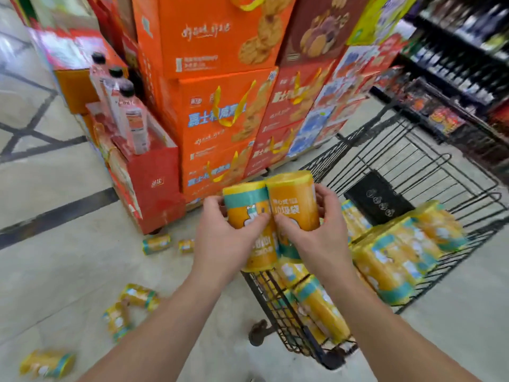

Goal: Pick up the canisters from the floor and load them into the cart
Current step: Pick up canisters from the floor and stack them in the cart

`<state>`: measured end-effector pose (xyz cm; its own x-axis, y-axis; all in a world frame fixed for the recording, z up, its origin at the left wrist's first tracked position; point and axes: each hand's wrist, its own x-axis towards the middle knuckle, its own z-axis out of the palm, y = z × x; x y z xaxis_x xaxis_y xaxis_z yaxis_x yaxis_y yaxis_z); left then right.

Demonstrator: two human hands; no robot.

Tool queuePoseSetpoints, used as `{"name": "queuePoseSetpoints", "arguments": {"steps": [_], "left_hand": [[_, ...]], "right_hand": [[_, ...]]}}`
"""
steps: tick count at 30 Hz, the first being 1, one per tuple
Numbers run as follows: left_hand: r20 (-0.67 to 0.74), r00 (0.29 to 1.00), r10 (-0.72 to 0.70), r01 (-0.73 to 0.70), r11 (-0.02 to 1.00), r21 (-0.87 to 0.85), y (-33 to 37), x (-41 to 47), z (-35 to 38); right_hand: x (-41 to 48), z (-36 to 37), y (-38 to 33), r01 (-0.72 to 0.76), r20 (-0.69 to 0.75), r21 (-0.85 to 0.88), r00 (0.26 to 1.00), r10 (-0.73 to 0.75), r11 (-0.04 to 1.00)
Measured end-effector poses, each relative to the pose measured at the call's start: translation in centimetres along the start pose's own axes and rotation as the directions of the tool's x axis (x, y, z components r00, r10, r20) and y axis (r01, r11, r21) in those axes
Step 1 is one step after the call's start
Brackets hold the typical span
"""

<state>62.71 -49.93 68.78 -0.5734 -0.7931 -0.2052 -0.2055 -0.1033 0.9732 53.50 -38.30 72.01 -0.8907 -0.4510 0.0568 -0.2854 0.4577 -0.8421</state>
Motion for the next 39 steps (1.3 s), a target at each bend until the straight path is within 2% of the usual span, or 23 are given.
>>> {"name": "queuePoseSetpoints", "arguments": {"steps": [5,9,12,17,21,23,25,27,29,31,33,36,39], "left_hand": [[0.051,0.977,-0.205,0.204,0.979,0.02,-1.5,1.2,11.1],[-0.002,0.913,-0.407,0.404,0.907,0.119,-5.9,2.8,17.1],[-0.05,0.887,-0.458,0.457,0.861,0.222,-8.6,3.5,19.5],[-0.076,0.882,-0.464,0.463,0.827,0.319,-10.8,4.4,21.0],[0.052,0.836,-0.547,0.51,0.808,0.294,-8.4,4.0,21.3],[0.073,0.824,-0.562,0.517,0.798,0.31,-7.6,3.8,20.9],[0.051,0.845,-0.532,0.488,0.807,0.334,-6.9,3.6,20.0],[0.024,0.896,-0.444,0.407,0.841,0.356,-6.1,3.6,18.4],[-0.022,0.957,-0.289,0.279,0.899,0.337,-5.2,3.7,15.8],[-0.087,0.99,-0.11,0.129,0.954,0.27,-3.8,3.7,12.2],[-0.163,0.987,0.005,0.032,0.974,0.224,-3.1,4.1,8.1],[-0.24,0.965,0.103,-0.044,0.97,0.239,-4.0,5.3,-0.1],[-0.288,0.95,0.117,-0.028,0.955,0.295,-6.5,6.3,-8.7]], "right_hand": [[6.0,-6.7,6.3,0.0,0.031,-0.304,0.999,0.01,0.953],[11.0,-7.6,12.6,-0.065,0.118,-0.494,0.983,0.14,0.867],[13.8,-6.8,16.6,-0.053,0.222,-0.625,0.945,0.242,0.779],[15.0,-5.2,20.8,-0.048,0.358,-0.69,0.845,0.397,0.722],[15.7,-5.5,20.8,-0.062,0.382,-0.666,0.828,0.411,0.743],[16.0,-6.0,19.9,-0.059,0.373,-0.668,0.836,0.403,0.742],[16.1,-6.5,18.4,-0.048,0.343,-0.657,0.87,0.355,0.752],[15.9,-6.3,16.2,-0.009,0.305,-0.633,0.916,0.26,0.774],[15.5,-5.1,13.5,0.062,0.291,-0.599,0.946,0.145,0.798],[14.8,-2.8,10.6,0.117,0.277,-0.527,0.96,0.04,0.842],[13.6,0.2,7.6,0.162,0.274,-0.419,0.961,-0.046,0.893],[10.8,6.7,2.8,0.244,0.319,-0.281,0.936,-0.149,0.928],[7.1,14.4,-0.8,0.305,0.386,-0.213,0.899,-0.207,0.928]]}}
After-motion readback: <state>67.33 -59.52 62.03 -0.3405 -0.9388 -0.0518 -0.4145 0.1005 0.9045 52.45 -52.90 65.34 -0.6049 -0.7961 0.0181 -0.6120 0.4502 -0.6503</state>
